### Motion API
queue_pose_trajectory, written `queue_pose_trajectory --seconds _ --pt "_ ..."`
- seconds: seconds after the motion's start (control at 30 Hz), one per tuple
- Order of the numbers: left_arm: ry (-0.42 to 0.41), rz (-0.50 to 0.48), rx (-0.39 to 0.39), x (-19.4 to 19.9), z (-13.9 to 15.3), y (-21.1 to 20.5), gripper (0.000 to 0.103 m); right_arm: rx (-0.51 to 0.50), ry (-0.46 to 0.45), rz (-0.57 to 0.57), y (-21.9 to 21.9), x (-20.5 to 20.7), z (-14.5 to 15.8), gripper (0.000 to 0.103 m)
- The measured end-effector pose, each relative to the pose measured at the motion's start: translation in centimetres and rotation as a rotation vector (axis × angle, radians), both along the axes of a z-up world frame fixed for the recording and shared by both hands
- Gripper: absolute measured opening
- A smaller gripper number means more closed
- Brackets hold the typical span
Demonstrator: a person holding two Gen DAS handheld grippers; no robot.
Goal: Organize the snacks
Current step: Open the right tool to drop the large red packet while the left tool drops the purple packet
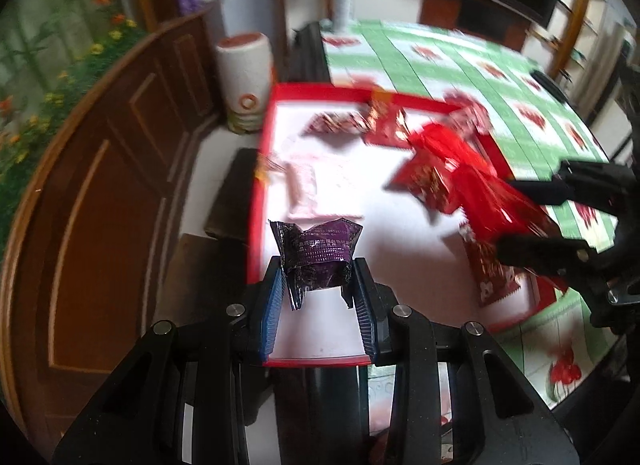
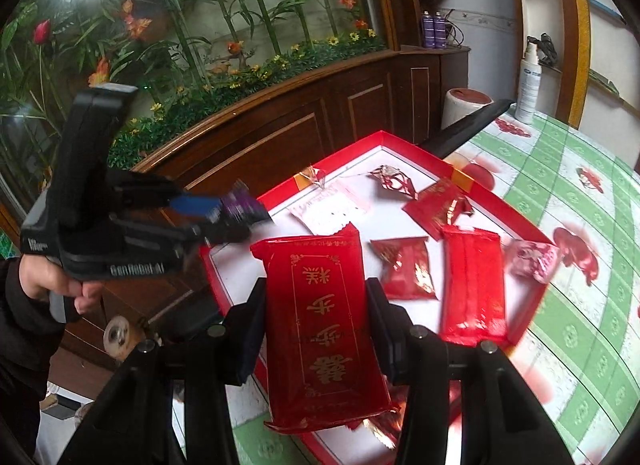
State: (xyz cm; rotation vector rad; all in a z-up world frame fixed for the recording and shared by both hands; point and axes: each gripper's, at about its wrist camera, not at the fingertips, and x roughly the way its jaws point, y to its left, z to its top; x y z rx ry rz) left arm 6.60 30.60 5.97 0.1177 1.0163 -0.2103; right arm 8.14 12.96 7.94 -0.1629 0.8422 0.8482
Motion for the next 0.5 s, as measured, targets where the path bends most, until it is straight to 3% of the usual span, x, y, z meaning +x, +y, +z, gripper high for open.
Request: queue_pose_trajectory --seconds 0.37,0.5 --pt "0.086 -0.056 0.008 1.1 -2.4 -1.1 0.033 -0.002 0.096 -0.046 1.6 3.3 -3.2 0.049" --pt "0.096 -0.048 0.015 0.6 -2.9 -0.5 0.033 -0.021 0.082 -0.053 2.5 3.8 -3.7 0.049"
